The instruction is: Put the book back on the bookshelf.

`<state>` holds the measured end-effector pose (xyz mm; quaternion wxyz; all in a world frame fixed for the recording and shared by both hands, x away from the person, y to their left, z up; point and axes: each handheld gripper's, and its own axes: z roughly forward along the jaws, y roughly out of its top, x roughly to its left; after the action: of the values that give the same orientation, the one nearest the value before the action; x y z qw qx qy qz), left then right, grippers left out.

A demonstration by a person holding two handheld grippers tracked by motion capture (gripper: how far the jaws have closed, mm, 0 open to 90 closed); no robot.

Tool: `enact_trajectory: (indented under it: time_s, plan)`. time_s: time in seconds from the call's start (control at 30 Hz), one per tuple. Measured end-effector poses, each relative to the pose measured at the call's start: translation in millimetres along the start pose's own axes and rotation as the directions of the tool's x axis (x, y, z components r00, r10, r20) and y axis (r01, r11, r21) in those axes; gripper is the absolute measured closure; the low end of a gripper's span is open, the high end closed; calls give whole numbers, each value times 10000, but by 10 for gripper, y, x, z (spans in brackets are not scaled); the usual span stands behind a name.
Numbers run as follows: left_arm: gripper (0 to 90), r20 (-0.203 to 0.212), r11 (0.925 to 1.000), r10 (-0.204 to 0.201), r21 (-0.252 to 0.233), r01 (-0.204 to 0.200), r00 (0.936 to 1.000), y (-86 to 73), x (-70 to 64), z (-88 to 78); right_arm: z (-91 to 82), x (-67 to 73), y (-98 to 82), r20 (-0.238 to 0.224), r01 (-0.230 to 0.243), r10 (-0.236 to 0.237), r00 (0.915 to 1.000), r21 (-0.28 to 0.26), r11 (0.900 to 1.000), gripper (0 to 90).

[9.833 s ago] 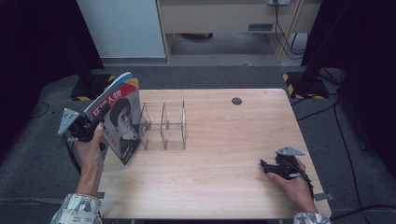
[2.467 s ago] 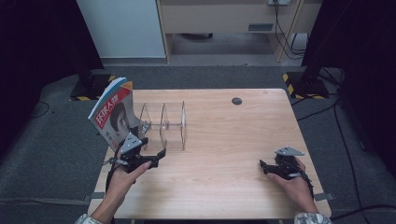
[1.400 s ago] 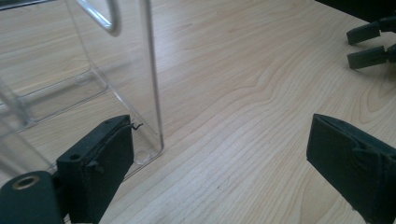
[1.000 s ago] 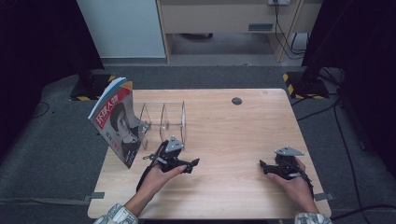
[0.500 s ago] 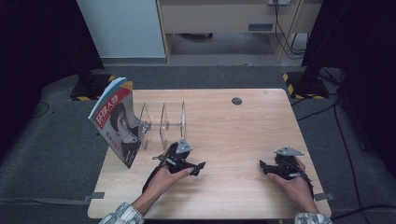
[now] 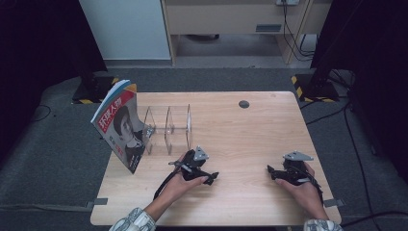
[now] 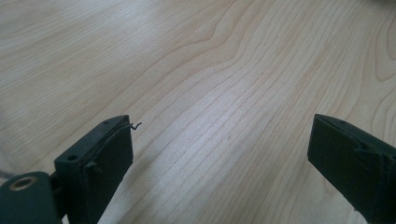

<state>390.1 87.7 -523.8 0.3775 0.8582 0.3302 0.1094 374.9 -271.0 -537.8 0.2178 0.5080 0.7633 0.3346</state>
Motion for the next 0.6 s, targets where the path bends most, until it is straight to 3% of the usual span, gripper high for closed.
enact_trajectory:
  time_s: [0.33,0.57,0.6]
  plan:
    - [63,66,10000,-54,3,54,10000,79,-36,190,1,2,1,-2,-17,17,10000,0,10000,177]
    - [63,-125,9998,-164,58,165,9998,66,1,229,1,3,0,-2,-31,31,10000,3,10000,177]
    - [58,-191,10000,-22,-23,22,9998,50,3,233,1,3,0,1,-31,31,10000,2,10000,177]
